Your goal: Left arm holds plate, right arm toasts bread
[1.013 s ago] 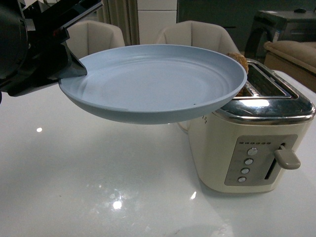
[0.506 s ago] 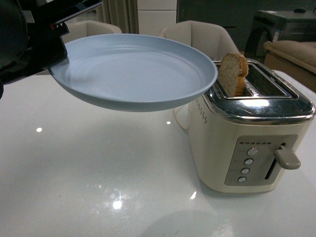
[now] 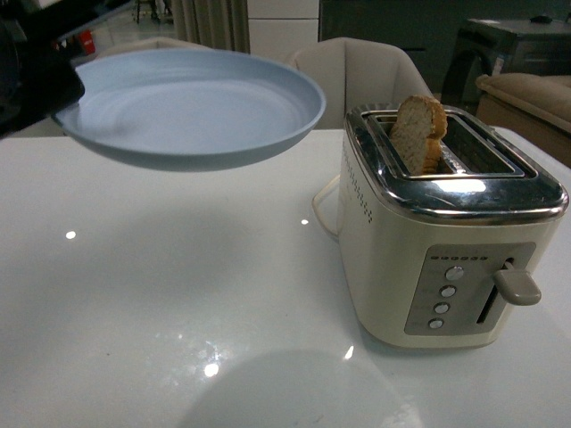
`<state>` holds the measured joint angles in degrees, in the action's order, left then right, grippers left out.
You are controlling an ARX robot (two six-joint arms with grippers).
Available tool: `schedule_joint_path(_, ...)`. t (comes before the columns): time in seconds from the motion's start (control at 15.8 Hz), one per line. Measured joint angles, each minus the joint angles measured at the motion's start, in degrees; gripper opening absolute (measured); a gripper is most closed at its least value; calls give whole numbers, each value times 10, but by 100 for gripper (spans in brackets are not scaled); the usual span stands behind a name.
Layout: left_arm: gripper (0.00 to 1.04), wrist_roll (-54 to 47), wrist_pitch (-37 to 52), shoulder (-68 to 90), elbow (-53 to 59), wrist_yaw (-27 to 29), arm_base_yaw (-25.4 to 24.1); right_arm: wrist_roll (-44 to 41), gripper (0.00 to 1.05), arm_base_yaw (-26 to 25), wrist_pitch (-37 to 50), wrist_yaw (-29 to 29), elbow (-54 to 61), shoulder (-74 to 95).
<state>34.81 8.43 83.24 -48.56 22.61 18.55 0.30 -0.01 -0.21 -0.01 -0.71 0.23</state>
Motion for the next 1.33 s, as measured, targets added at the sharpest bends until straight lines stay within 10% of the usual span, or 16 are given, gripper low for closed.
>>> schedule_joint_path(0.25, 3, 83, 71, 165, 5, 16, -88, 0, 98, 0, 0, 0, 0, 0)
schedule_joint_path(1.33, 3, 174, 111, 358, -33, 76, -100, 0, 98, 0, 0, 0, 0, 0)
